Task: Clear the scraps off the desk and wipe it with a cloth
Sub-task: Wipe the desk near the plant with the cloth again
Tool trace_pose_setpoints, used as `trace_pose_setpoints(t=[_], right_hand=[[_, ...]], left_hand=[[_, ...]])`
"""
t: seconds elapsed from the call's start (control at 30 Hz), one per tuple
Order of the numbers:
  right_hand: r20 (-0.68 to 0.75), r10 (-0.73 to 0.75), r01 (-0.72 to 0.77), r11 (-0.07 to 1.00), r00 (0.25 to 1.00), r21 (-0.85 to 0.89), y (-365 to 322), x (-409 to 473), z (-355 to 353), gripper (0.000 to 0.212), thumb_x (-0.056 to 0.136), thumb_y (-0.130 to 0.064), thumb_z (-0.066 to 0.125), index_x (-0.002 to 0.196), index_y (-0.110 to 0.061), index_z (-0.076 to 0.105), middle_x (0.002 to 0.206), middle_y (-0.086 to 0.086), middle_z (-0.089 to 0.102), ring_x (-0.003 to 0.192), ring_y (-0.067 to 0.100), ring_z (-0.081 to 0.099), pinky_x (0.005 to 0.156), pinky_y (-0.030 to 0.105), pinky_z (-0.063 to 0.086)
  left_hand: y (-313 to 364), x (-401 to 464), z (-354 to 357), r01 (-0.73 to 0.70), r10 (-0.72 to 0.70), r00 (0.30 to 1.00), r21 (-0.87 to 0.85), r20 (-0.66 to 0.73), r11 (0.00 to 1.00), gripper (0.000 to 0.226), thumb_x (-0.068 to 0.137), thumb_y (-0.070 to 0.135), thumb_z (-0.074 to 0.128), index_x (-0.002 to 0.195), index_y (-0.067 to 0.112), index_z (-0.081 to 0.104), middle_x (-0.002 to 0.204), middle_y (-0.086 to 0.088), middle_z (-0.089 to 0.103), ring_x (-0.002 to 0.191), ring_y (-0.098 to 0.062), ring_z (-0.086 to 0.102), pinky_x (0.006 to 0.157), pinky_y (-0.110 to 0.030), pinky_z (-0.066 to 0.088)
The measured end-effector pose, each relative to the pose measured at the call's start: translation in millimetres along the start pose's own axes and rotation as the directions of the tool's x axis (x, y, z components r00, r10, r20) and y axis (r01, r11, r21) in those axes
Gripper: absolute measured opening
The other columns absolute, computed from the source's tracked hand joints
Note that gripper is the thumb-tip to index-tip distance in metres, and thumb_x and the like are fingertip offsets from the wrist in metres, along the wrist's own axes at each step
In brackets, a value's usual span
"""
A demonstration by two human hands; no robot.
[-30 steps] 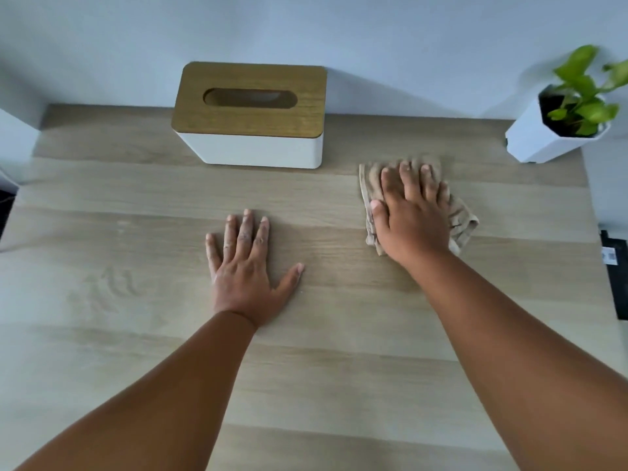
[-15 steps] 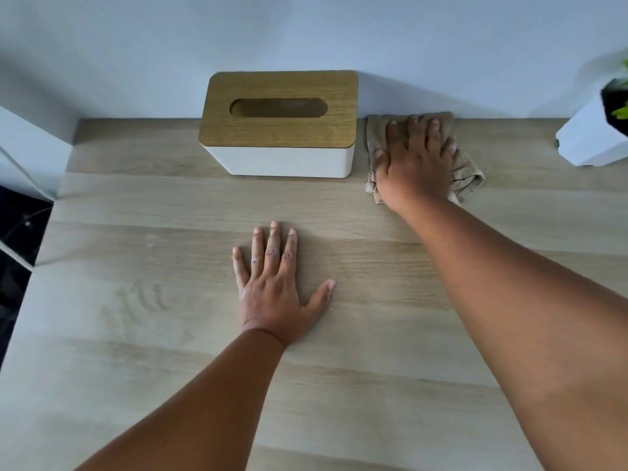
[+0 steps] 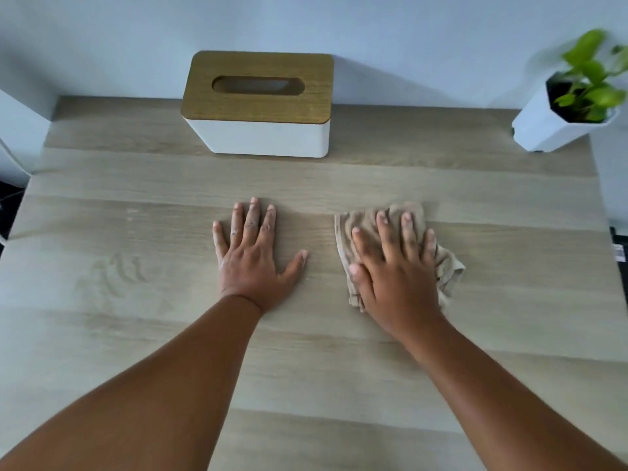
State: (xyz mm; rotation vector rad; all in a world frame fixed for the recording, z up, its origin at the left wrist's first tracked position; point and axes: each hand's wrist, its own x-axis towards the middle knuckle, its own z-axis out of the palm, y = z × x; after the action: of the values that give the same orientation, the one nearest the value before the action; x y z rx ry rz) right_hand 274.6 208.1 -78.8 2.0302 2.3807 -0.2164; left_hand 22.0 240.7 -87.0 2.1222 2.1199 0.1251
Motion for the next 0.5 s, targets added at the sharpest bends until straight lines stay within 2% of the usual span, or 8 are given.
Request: trace_pose_setpoints(t=[0.13,0.27,0.37,0.5], right_hand=[[-0.030,-0.150,0.151,0.988,0.988,0.026,-10,-94,17,0.060,0.100,-0.055,0.039,0.156,-0.033,0.040,0.171,0.009,0.022,0.157,0.043,0.014,0.118,0.072,0.016],[-0.020,-0.217,0.217,0.976,0.976,0.009,-6,-103,17,0.064,0.096,-0.057,0.046,0.154,-0.032,0.044,0.169,0.008,0.026,0.157,0.043,0.015,0.118,0.073,0.015],[-0.012,-0.177,0.177,0.984,0.984,-0.010,-2,-66,12,0.063,0.097,-0.058,0.042,0.154,-0.031,0.045,0.169,0.008,0.028,0.157,0.040,0.016,0.119,0.071,0.016],[-0.015,-0.044,0.043,0.997,0.999,-0.058,3,11,2,0.062,0.098,-0.056,0.037,0.153,-0.030,0.043,0.168,0.009,0.028,0.156,0.041,0.018,0.120,0.068,0.014]], left_hand=[[3,-1,-2,-0.002,0.002,1.000,-0.008,0.008,1.000,0.097,0.087,0.084,0.031,0.163,0.025,0.019,0.173,0.000,0.007,0.160,-0.022,-0.005,0.126,-0.060,0.002],[2,-1,-1,0.001,-0.001,1.000,-0.010,0.004,1.000,0.096,0.088,0.083,0.031,0.163,0.024,0.019,0.173,0.000,0.007,0.160,-0.021,-0.006,0.126,-0.061,0.002],[1,-1,2,0.002,-0.002,1.000,-0.013,-0.011,1.000,0.094,0.089,0.081,0.032,0.163,0.025,0.020,0.173,0.000,0.008,0.160,-0.022,-0.005,0.126,-0.060,0.003],[0,-1,4,0.003,-0.003,1.000,-0.020,-0.011,1.000,0.092,0.090,0.079,0.034,0.163,0.026,0.019,0.174,0.001,0.006,0.160,-0.021,-0.007,0.126,-0.060,0.002]])
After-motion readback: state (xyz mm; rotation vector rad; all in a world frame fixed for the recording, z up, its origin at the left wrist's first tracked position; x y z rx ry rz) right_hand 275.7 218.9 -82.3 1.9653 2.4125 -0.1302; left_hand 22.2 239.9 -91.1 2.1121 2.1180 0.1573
